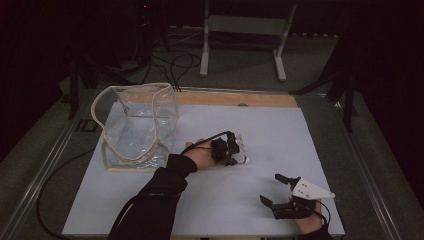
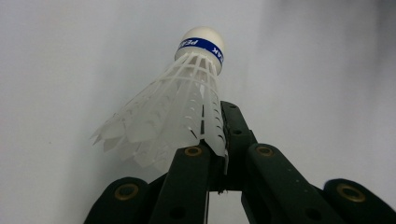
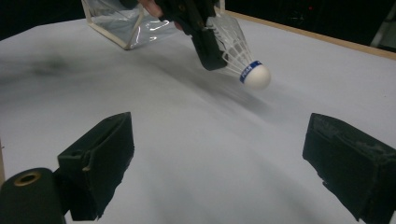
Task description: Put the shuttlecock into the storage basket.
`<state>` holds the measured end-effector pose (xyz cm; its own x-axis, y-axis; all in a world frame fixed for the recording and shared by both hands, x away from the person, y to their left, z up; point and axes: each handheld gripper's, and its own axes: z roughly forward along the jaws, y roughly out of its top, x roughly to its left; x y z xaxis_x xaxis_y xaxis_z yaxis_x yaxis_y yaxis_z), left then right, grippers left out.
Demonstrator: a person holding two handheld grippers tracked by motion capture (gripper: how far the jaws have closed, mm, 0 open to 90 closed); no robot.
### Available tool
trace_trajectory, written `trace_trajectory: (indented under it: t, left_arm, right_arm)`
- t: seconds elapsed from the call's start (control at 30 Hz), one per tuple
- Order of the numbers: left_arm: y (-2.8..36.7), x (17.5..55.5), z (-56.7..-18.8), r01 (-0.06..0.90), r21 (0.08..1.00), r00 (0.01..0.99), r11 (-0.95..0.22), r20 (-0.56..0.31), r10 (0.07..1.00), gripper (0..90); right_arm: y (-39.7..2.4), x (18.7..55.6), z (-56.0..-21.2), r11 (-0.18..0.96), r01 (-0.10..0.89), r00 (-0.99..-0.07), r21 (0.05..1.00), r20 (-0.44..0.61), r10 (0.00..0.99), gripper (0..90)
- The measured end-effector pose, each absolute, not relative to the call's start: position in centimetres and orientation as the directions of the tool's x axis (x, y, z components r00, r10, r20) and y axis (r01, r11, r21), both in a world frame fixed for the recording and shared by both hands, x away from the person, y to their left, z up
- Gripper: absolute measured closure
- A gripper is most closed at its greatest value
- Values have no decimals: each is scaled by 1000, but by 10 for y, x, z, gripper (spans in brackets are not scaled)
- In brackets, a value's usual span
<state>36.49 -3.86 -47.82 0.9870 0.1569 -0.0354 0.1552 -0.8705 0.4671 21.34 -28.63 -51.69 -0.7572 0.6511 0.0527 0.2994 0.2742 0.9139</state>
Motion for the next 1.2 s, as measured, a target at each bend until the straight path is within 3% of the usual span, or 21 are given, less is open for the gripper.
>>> trace_trajectory:
  t: [1.2]
  left_arm:
    - [-6,331,-410,83,471,996,-878,-21,83,900]
  right_arm:
    - [-284,214,-516,280,298,-755,912,46,654,86]
